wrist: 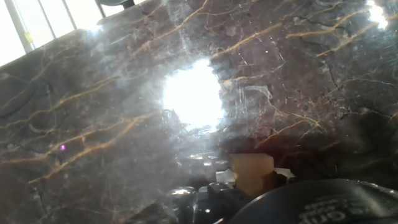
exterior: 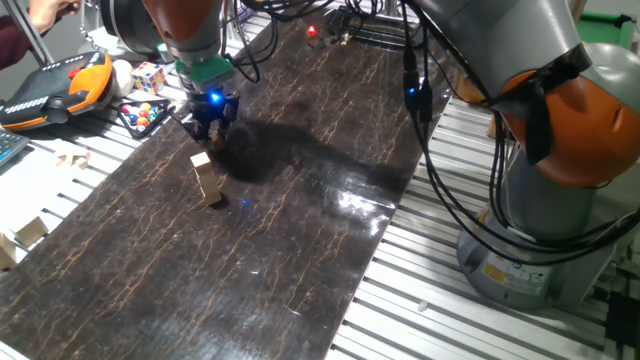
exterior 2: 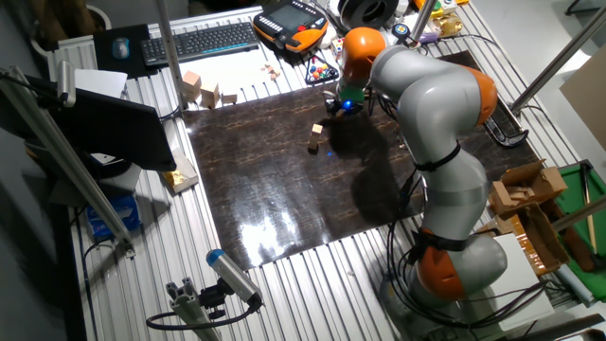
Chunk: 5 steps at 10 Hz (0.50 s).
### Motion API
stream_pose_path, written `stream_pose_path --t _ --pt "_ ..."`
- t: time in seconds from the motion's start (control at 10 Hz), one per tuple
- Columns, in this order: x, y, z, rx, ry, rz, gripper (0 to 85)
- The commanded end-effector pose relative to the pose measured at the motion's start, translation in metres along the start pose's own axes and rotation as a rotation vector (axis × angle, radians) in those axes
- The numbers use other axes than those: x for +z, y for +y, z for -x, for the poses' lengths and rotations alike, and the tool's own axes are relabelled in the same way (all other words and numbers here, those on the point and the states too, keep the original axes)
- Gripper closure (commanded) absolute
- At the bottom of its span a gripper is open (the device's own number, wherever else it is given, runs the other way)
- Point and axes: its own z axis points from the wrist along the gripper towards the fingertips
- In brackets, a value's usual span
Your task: Stack the blocks in a vertical line of five
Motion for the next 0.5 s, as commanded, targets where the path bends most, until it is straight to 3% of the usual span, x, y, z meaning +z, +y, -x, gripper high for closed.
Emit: stream_pose_path --t 0.0,0.4 --pt "-0.006 0.002 -0.002 0.007 -0.001 -0.004 84.0" --pt "-0.056 0.019 -0.013 0.045 0.001 -0.014 84.0"
